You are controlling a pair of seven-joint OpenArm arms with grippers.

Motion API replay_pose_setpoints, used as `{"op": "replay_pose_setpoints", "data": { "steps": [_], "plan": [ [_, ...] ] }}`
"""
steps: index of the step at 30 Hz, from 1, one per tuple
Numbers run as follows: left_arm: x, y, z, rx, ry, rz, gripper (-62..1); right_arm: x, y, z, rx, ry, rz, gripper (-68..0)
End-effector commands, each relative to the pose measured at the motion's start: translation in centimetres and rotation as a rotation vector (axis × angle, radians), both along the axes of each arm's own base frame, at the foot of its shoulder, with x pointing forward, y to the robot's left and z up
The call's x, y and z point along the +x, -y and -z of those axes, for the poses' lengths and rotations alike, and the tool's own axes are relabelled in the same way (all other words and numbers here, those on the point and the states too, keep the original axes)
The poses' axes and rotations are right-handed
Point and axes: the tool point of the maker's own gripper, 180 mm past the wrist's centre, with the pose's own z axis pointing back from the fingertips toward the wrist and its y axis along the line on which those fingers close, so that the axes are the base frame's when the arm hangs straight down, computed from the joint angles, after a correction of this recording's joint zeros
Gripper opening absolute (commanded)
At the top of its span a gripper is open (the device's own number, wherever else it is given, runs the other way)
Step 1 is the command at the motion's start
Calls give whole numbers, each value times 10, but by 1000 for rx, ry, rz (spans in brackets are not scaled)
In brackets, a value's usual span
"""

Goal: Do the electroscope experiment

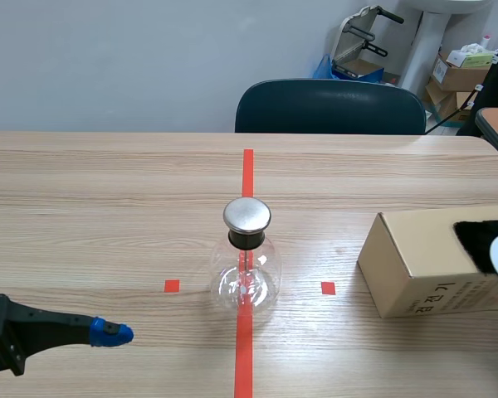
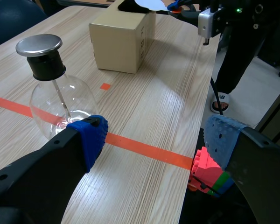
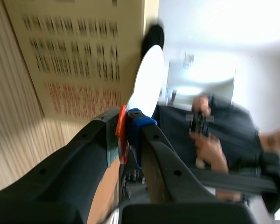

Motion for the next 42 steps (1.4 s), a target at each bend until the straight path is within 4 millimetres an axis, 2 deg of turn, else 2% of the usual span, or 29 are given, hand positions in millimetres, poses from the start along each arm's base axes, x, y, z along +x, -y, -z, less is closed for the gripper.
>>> {"op": "replay_pose_setpoints", "data": {
  "steps": [1,3,7,9,11,14,16,18,21,23,24,28,30,31,35,37,39,42],
  "plan": [
    [-2,4,-7,-38,-4,1,-159,2,-2,-8,-42,42,-43,-656],
    [-2,4,-7,-38,-4,1,-159,2,-2,-8,-40,42,-39,-656],
    [-2,4,-10,-56,3,2,-159,5,33,-10,-58,57,161,-656],
    [-2,5,-18,-94,19,3,-159,5,43,-11,-63,60,212,-656],
    [-2,5,-24,-130,32,4,-159,5,33,-10,-60,54,156,-656],
    [-2,6,-28,-147,39,4,-159,1,-1,-6,-40,35,-39,-656],
    [-2,6,-28,-151,41,4,-159,-2,-13,-5,-31,28,-104,-656],
    [-2,6,-29,-151,41,4,-159,-1,-6,-5,-33,30,-59,-656],
    [-2,6,-28,-151,40,4,-159,4,27,-8,-54,49,131,-656],
    [-2,6,-28,-151,40,4,-159,4,38,-9,-64,51,183,-656],
    [-2,6,-28,-151,40,4,-159,4,36,-8,-70,46,167,-656],
    [-2,6,-28,-151,40,4,-159,-1,-2,-3,-49,21,-46,-656],
    [-2,6,-28,-152,40,4,-159,-3,-11,-2,-40,15,-94,-656],
    [-2,6,-28,-152,40,4,-159,-3,-9,-2,-39,16,-79,-656],
    [-2,6,-29,-154,40,3,-159,1,28,-3,-59,30,134,-656],
    [-2,6,-29,-154,40,3,-159,1,37,-3,-67,31,179,-656],
    [-2,6,-29,-154,40,3,-159,1,27,-2,-62,26,121,-656],
    [-2,6,-29,-153,39,3,-159,-4,-3,1,-40,7,-47,-656]
  ]
}}
